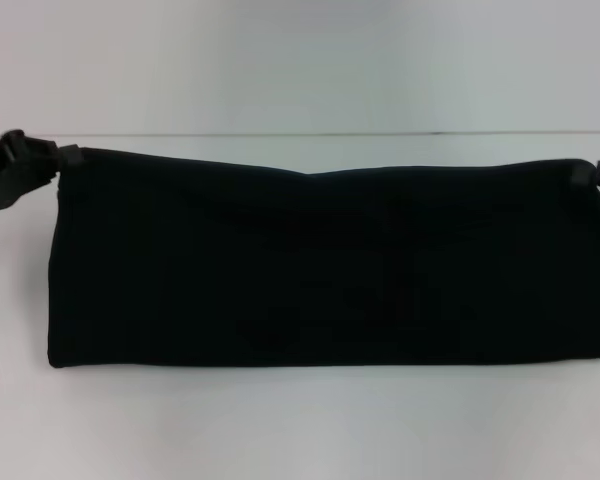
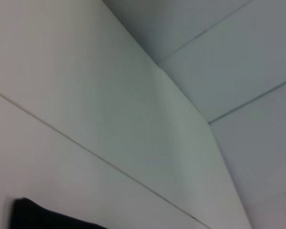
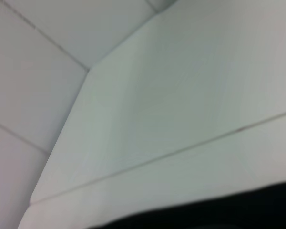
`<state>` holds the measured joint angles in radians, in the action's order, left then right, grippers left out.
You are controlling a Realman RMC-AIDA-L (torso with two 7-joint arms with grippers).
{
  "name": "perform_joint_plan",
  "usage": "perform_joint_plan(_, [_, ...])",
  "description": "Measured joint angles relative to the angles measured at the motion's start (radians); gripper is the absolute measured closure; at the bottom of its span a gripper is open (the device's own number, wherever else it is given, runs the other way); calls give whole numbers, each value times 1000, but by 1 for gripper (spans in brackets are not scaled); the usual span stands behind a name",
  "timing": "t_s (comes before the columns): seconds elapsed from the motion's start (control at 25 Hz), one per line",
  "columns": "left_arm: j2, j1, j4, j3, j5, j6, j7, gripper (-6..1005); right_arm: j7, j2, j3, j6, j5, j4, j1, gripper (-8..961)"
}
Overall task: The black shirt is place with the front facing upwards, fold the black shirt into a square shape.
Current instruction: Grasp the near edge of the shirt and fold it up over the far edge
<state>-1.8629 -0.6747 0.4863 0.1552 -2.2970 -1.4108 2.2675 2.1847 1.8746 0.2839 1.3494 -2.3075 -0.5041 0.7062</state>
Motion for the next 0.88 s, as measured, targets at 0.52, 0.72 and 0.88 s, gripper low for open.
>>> perform_joint_plan(0.52, [-83, -36, -37, 3, 55, 237, -135, 955, -105, 83, 14, -220, 57, 13, 47, 861])
perform_joint_plan(0.72, [-87, -37, -38, 3, 112, 250, -150, 954, -112, 84, 11, -229, 93, 6, 47, 855])
perform_joint_plan(0.88, [-99, -50, -45, 5, 119, 290, -166, 954, -148, 93, 15, -289, 121, 14, 47, 850])
